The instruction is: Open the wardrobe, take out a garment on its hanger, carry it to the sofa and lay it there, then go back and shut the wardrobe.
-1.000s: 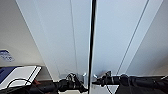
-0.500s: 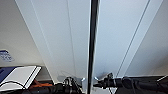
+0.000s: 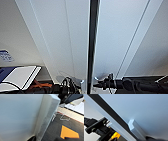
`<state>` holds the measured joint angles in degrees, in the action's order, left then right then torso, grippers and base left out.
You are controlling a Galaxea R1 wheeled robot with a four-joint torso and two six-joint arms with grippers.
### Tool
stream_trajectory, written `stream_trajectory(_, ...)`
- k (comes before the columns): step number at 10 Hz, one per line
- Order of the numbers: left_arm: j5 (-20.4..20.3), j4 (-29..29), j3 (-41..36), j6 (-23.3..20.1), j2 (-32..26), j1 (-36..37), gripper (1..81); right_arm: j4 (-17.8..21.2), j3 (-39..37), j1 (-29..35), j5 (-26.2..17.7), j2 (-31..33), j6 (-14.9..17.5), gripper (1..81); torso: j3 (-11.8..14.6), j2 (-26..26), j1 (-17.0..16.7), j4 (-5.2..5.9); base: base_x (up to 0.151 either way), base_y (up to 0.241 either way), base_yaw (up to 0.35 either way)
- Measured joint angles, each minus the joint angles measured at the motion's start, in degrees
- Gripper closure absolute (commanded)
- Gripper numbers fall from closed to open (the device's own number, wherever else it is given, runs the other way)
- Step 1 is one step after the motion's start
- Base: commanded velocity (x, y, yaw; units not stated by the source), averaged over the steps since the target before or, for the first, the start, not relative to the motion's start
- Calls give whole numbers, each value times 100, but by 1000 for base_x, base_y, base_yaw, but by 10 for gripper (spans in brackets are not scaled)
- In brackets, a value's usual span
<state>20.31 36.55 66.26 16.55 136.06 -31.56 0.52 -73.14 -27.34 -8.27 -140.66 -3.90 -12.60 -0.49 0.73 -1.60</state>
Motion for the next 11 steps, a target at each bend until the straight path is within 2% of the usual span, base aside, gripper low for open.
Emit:
stream_trajectory(6, -339, 113, -116, -24, -157, -179, 10, -15, 285, -210, 204, 240, 29, 10, 0, 0, 2, 0, 0, 0, 0)
stream_trajectory(11, -358, 232, -521, -44, -518, -396, 10, -39, 433, -302, 278, 356, 40, 10, 0, 0, 2, 0, 0, 0, 0)
